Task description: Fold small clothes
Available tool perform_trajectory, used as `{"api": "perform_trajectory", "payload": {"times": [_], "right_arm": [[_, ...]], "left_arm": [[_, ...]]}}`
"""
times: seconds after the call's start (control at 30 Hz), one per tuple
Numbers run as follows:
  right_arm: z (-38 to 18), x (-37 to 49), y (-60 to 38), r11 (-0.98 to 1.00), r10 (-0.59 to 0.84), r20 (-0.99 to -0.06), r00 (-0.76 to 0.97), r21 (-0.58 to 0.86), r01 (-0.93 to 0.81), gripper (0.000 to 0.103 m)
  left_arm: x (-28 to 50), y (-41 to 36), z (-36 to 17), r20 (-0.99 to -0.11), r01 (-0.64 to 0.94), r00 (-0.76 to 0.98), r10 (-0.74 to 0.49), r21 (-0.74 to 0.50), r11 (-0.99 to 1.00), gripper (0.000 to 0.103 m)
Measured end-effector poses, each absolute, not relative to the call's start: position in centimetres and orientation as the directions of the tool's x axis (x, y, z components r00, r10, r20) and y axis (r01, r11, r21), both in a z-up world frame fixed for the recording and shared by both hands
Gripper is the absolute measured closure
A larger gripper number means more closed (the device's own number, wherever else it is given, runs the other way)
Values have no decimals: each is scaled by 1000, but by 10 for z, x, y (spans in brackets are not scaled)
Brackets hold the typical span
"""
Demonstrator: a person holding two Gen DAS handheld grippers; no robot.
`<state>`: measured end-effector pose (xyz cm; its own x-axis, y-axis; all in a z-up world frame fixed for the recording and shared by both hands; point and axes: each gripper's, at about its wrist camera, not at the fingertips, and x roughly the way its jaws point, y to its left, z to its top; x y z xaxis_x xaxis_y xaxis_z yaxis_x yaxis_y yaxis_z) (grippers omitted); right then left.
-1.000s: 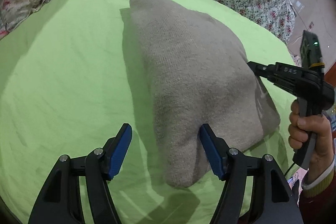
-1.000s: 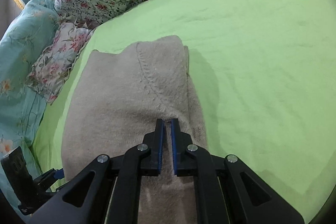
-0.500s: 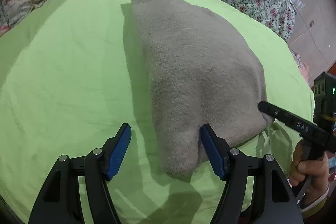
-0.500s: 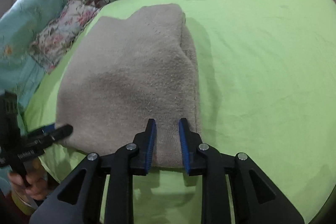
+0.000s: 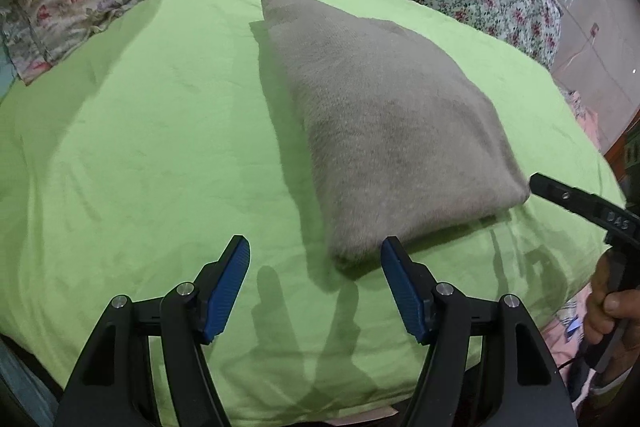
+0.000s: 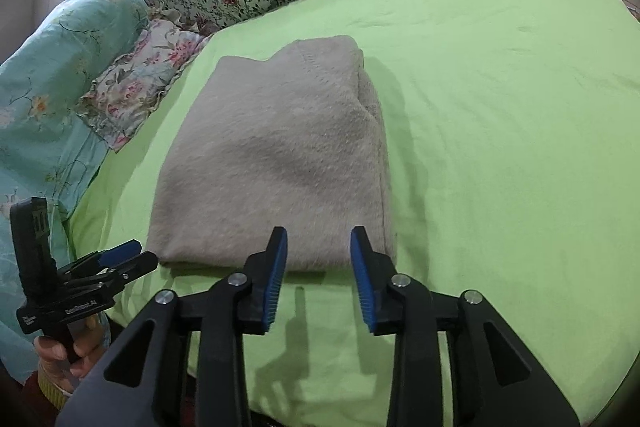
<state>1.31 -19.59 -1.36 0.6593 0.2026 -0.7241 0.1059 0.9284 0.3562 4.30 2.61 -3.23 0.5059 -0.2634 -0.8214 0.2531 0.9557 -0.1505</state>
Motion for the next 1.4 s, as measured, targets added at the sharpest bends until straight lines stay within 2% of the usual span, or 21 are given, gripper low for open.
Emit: {"api": "perform_trajectory", "payload": {"times": [0.23,0.33,0.53,0.73,1.0,1.4], "right_arm": [[-9,-6,-181,946,192,-715,673,318,67,42],[-10,-15,-178,947,200,-719,666,315,56,32],[-7,-38,-174,974,130,-737,663,219,52,15],[-9,-56,-176,968,168,-746,645,249,36,9],[0,-50,-180,966,192,-761,619,257,17,9],[32,-20,-178,967,227,-747,625,251,-52,4]], "left_arm": [[21,29,-27,-812,267,529,-247,-117,956,19],[16,29,-27,-816,283,523,-245,-105,953,18],[5,32,-26,-841,284,502,-200,-58,957,16],[-6,33,-24,-862,285,483,-154,-12,958,14],[-12,24,-3,-856,302,512,-79,93,949,14],[14,23,25,-821,268,570,-33,147,952,4]]}}
